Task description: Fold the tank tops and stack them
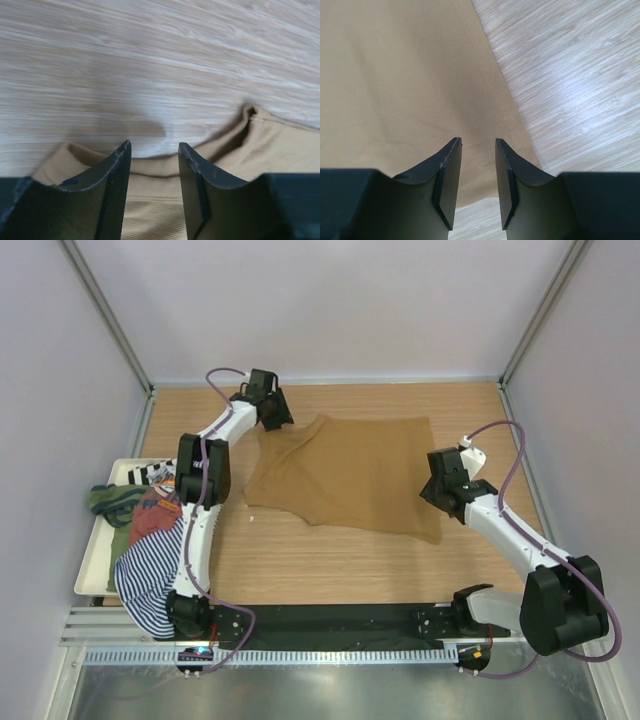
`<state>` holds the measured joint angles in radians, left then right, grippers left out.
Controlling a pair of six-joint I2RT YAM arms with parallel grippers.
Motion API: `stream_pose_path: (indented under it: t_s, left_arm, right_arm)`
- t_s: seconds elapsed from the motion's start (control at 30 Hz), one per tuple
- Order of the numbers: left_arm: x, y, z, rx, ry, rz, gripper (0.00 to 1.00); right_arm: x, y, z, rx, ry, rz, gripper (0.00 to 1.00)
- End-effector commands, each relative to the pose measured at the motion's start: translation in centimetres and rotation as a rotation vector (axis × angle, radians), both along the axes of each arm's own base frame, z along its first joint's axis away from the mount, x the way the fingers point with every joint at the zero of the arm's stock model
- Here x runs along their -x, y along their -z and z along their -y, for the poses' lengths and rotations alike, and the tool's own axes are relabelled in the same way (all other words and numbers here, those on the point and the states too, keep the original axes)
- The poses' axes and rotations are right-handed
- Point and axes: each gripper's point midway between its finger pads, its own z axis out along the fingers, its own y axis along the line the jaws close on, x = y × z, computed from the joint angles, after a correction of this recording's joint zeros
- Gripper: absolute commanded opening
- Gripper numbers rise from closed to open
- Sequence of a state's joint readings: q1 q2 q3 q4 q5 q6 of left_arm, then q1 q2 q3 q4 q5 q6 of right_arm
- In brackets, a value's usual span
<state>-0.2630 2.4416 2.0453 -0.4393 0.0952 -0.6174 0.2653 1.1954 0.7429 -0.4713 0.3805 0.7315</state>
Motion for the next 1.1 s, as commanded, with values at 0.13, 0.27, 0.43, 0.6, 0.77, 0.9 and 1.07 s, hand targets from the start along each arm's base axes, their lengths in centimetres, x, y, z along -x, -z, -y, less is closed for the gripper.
stream_pose_path:
  t_s: [0.13, 0.27, 0.43, 0.6, 0.77, 0.9, 1.07]
  left_arm:
    - [0.5, -7.2, -0.1, -0.022, 0.031, 0.144, 0.53]
    - [4.1, -12.2, -1.9, -0.051, -0.024, 0.248, 0.73]
    - [11.2, -12.6, -4.7, -0.004, -0.142, 0.266, 1.0]
    - [16.1, -12.0, -6.0, 0.14, -0.226, 0.241, 0.99]
    - [18.9, -12.2, -6.1, 0.223, -0.276, 0.267, 0.95]
    - [20.9, -14.3, -6.4, 0.032, -0.245, 0.374, 0.97]
    - [24.4, -14.4, -8.4, -0.042, -0.274, 0.381, 0.99]
  right_arm:
    - [0.0, -0.4, 0.0, 0.0, -0.027, 0.016, 0.4]
    - [0.9, -0.2, 0.6, 0.025, -0.035, -0.006, 0.88]
    - [1.8, 0.1, 0.8, -0.012, 0.014, -0.01, 0.77]
    - [4.1, 2.0, 1.4, -0.033, 0.109, -0.117, 0.5]
    - [4.8, 2.9, 0.7, -0.091, 0.088, -0.116, 0.4]
    - [5.2, 3.1, 0.5, -0.117, 0.079, -0.08, 0.29]
    - [5.5, 3.2, 0.0, -0.134, 0.035, -0.066, 0.01]
